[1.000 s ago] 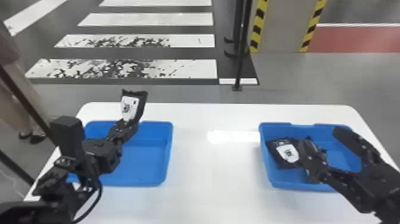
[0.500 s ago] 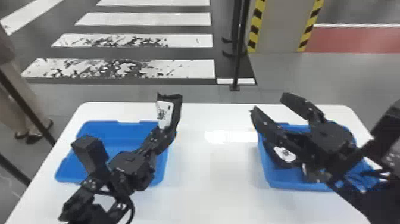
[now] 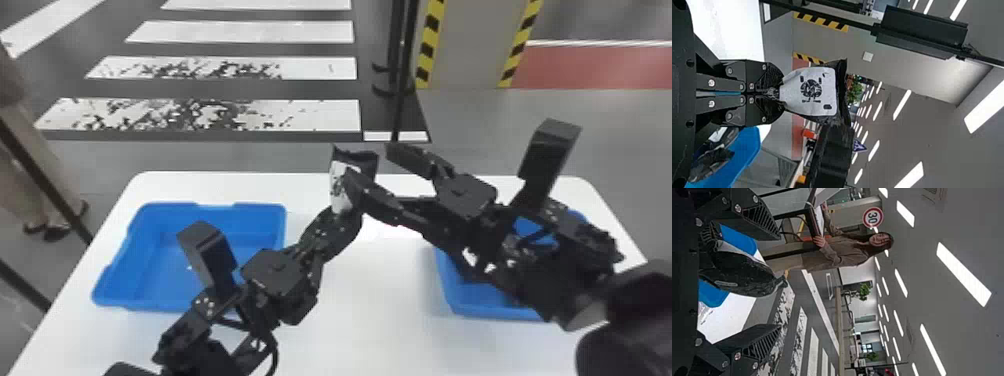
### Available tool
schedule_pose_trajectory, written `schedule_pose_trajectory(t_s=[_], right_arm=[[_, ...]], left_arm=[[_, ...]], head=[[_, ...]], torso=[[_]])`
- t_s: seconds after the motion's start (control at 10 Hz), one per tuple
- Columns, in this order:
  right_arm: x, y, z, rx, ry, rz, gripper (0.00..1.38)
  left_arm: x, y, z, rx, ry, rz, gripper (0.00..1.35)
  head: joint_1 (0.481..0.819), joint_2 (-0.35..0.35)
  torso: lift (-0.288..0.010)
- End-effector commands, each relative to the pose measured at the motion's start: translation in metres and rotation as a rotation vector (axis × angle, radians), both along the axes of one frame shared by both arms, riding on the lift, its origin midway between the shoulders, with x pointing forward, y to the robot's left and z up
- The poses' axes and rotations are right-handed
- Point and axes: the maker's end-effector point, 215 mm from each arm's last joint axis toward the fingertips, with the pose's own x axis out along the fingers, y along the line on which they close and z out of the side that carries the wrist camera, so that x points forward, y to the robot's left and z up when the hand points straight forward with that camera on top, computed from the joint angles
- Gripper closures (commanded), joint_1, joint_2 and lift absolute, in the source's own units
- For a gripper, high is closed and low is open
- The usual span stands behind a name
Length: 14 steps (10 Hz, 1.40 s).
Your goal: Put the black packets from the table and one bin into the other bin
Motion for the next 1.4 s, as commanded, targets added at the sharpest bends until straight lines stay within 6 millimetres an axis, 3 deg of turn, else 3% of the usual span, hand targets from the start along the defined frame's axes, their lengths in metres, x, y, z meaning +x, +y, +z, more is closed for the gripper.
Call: schedule_pose_trajectory(t_s=[0.0,0.1,0.2,0.3,0.4,0.9,1.0,1.1,1.2,1.3], right_arm=[[0.007,0.006,-0.008,-0.008,0.016,0.013,0.25],[0.009,0.009,-0.010,-0.017,0.016,0.018,0.27],[0.008,0.016,-0.018,-0.037,0.038,0.036,0.57],[0.005,0.028,-0.022,-0.049,0.048,0.073,1.14],[0.003,0.033,-0.023,-0.048,0.051,0.083,1.28],[0.002,0.035,-0.010,-0.037,0.010,0.082,1.28],[0.003,0.033,-0.006,-0.032,-0.002,0.076,1.28],[0.011,0.022,0.003,-0.022,-0.029,0.049,1.28],[0.024,-0.001,0.016,-0.021,-0.065,-0.007,1.28],[0.042,-0.039,0.024,-0.046,-0.097,-0.094,1.28]], left_arm=[[-0.004,-0.011,0.004,-0.010,-0.006,-0.025,1.21],[-0.004,-0.009,0.003,-0.013,-0.003,-0.021,1.21],[-0.004,-0.008,0.003,-0.012,-0.003,-0.019,1.21],[-0.003,-0.007,0.003,-0.012,-0.006,-0.017,1.21],[-0.003,-0.007,0.003,-0.011,-0.004,-0.017,1.21],[-0.001,0.001,0.004,-0.022,-0.012,0.002,1.21],[0.000,0.003,0.004,-0.036,-0.011,0.007,1.09],[0.001,0.006,0.002,-0.040,-0.010,0.014,0.75],[0.001,0.009,-0.002,-0.036,-0.002,0.020,0.41],[0.001,0.012,-0.003,-0.036,-0.001,0.029,0.18]], head=[[0.695,0.015],[0.695,0.008],[0.695,0.007],[0.695,0.013],[0.695,0.026],[0.695,0.052],[0.695,0.053],[0.695,0.054],[0.695,0.052],[0.695,0.037]], torso=[[-0.110],[-0.110],[-0.110],[-0.110],[-0.110],[-0.110],[-0.110],[-0.110],[-0.110],[-0.110]])
